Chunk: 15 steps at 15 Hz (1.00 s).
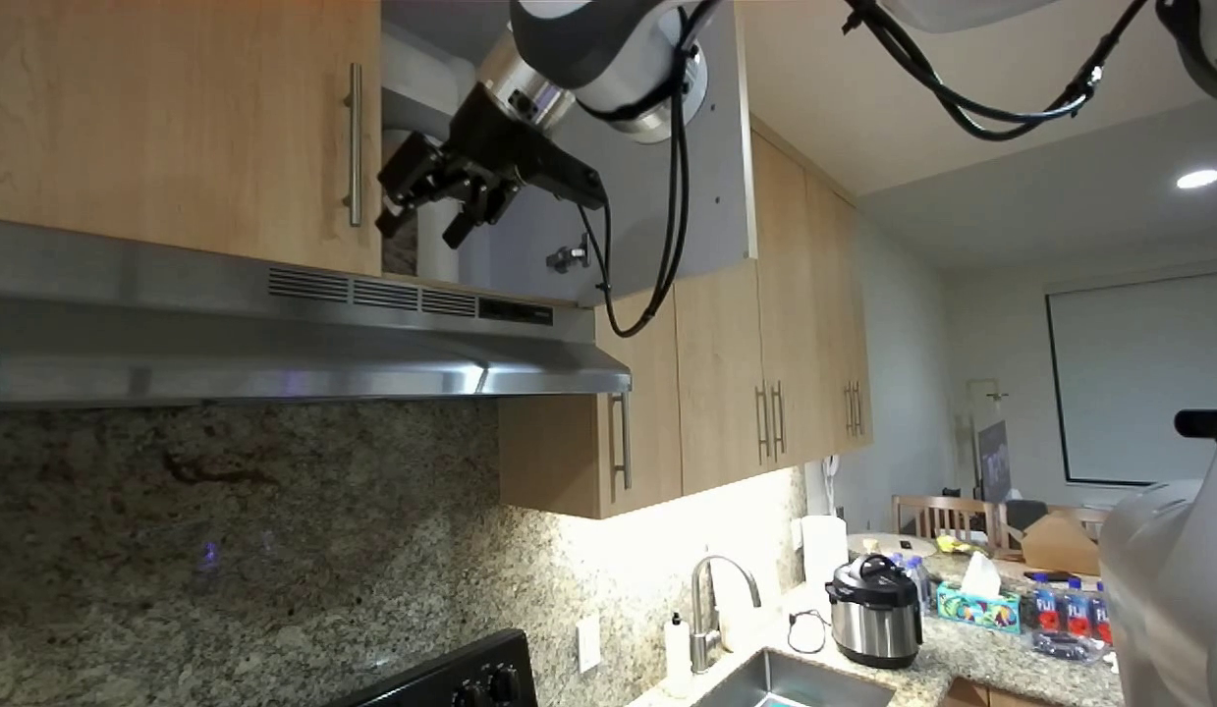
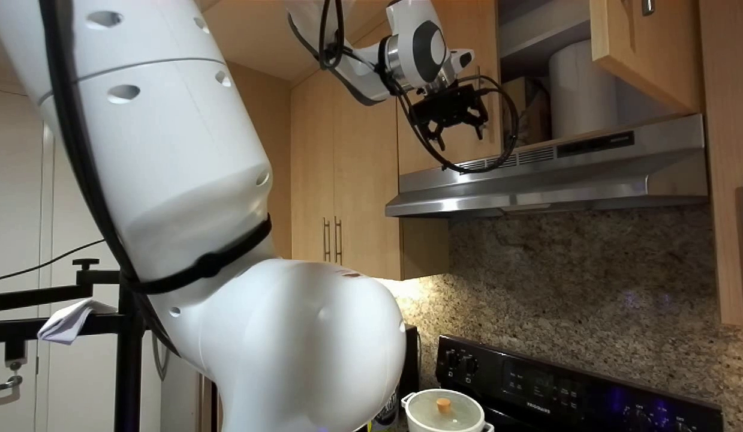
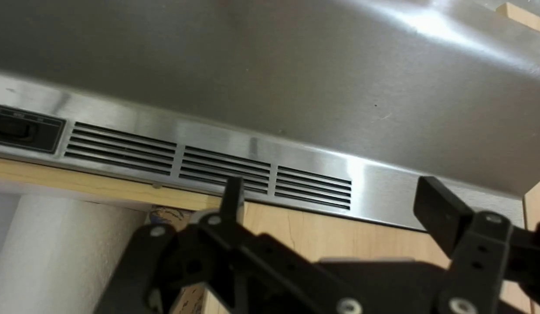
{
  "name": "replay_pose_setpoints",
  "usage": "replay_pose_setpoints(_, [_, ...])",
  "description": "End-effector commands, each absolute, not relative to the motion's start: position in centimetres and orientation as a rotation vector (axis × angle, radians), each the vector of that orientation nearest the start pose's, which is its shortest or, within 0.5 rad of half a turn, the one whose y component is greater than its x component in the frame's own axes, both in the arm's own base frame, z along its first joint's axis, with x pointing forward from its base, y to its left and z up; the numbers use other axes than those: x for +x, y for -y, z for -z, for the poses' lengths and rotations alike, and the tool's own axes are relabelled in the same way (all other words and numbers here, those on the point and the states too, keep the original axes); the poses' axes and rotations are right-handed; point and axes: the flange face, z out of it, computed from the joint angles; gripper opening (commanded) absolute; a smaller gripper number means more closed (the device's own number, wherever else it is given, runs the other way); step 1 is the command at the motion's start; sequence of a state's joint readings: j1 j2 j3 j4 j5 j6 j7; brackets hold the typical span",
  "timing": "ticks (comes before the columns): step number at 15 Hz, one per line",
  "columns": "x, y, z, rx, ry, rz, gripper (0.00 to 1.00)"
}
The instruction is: Open the left door of the cabinet
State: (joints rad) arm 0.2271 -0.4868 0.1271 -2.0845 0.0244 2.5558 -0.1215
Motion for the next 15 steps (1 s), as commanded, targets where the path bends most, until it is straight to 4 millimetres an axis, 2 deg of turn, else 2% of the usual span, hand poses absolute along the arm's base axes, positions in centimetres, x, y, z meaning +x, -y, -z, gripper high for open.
replay_pose_setpoints(1, [42.1,-18.0,-74.4,-2.596,0.643,1.518,1.0])
replay_pose_setpoints(5, [43.5,-19.3,-76.3,-2.435,0.672,1.667,1.0])
replay_pose_setpoints(10, [45.9,-20.8,-79.0,-2.328,0.793,1.685,1.0])
replay_pose_setpoints(15, [47.5,-19.1,-82.5,-2.243,0.878,1.718,1.0])
